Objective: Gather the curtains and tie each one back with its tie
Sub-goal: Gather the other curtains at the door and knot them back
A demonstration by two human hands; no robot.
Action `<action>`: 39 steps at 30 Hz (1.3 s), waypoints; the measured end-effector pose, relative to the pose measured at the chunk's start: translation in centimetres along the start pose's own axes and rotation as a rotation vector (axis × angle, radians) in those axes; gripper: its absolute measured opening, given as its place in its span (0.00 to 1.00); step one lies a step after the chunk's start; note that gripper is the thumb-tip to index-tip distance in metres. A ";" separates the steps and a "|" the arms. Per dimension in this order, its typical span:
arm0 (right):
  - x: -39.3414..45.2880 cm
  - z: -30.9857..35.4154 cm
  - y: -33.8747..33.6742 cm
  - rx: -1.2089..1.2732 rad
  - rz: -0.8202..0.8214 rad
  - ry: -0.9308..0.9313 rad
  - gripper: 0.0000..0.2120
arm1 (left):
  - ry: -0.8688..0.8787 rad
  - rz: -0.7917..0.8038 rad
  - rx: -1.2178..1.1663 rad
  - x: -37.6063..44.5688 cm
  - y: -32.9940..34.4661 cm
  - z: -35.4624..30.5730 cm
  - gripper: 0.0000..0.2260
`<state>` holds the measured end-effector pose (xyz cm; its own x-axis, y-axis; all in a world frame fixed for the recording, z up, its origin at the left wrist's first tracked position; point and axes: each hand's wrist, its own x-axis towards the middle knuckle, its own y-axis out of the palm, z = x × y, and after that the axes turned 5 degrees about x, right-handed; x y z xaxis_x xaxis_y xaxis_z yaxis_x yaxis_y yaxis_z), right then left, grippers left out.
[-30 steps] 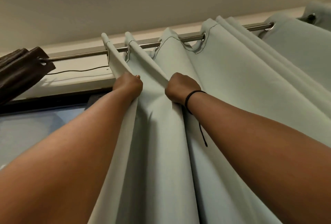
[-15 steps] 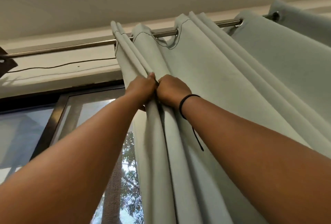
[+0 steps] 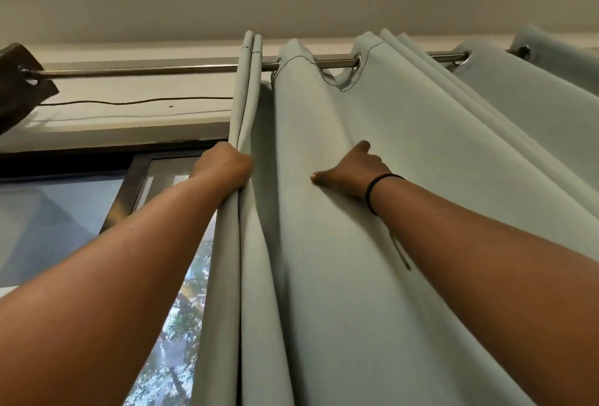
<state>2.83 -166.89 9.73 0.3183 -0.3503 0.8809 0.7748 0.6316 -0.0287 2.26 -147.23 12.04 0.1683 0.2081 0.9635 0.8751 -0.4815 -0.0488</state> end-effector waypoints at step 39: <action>-1.3 9.9 4.1 -0.043 0.560 -0.203 0.32 | -0.045 0.241 -0.673 0.1 -2.8 7.3 0.39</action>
<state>0.14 -156.98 13.19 0.5774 0.1693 0.7987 0.5421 0.6520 -0.5301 3.14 -139.64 10.33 0.3533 0.0579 0.9337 0.3436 -0.9364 -0.0720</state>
